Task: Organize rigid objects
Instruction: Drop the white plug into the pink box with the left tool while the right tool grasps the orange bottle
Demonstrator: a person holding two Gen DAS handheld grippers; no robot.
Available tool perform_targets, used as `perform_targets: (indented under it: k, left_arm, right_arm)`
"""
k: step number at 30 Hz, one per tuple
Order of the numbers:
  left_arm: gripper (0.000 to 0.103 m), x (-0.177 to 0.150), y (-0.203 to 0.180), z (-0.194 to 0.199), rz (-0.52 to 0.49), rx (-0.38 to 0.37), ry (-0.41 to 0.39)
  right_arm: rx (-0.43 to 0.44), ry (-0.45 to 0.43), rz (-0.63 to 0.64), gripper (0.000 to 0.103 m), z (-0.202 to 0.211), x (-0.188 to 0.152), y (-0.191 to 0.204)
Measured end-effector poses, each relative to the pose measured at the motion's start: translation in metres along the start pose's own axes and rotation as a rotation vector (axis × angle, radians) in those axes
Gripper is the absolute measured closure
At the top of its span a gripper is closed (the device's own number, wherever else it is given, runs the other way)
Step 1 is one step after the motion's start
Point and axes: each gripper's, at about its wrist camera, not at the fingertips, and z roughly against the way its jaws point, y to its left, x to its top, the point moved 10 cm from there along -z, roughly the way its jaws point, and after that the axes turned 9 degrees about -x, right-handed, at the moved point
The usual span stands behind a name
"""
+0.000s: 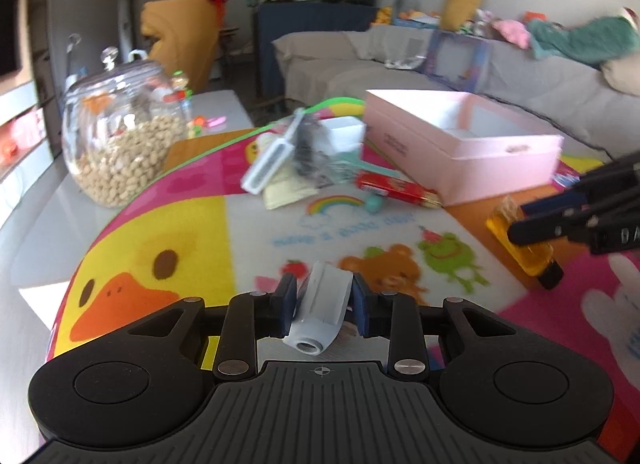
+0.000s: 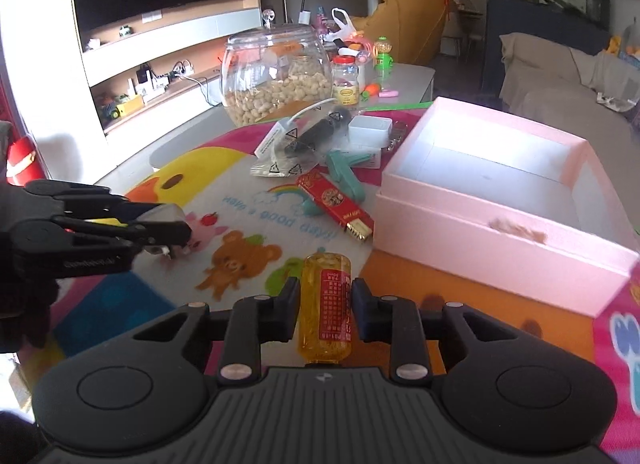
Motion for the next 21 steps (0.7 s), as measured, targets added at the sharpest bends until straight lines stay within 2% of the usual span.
perform_targets:
  k: [2,5,8,11,13,16,17,18,19,21]
  left_arm:
    - [0.078,0.004,-0.016,0.004,-0.014,-0.04,0.006]
    - [0.079,0.021,-0.047,0.01,-0.034,-0.135,-0.01]
    - [0.08,0.043,-0.075,0.01,-0.1,-0.179,-0.039]
    - [0.08,0.065,-0.092,0.007,-0.118,-0.219,-0.06]
    - [0.08,0.092,-0.099,0.008,-0.115,-0.247,-0.1]
    - [0.08,0.157,-0.111,0.012,-0.15,-0.257,-0.218]
    - [0.08,0.179,-0.115,0.01,-0.152,-0.261,-0.258]
    - [0.079,0.198,-0.116,0.007,-0.14,-0.268,-0.292]
    - [0.079,0.22,-0.117,-0.001,-0.106,-0.286,-0.319]
    - [0.079,0.246,-0.114,-0.022,-0.015,-0.341,-0.305]
  right_arm:
    - [-0.002,-0.021,-0.024,0.076,0.018,-0.001,-0.007]
    - [-0.023,-0.069,-0.081,0.077,0.046,0.0,-0.021]
    - [-0.047,-0.133,-0.126,0.077,0.069,0.001,-0.034]
    - [-0.077,-0.16,-0.161,0.077,0.082,0.001,-0.049]
    - [-0.094,-0.18,-0.172,0.078,0.088,0.005,-0.059]
    - [-0.116,-0.21,-0.191,0.08,0.095,0.014,-0.076]
    - [-0.119,-0.22,-0.2,0.092,0.096,0.018,-0.08]
    - [-0.12,-0.227,-0.207,0.097,0.097,0.021,-0.083]
    - [-0.123,-0.241,-0.218,0.097,0.1,0.025,-0.087]
    - [-0.135,-0.27,-0.23,0.097,0.104,0.033,-0.093]
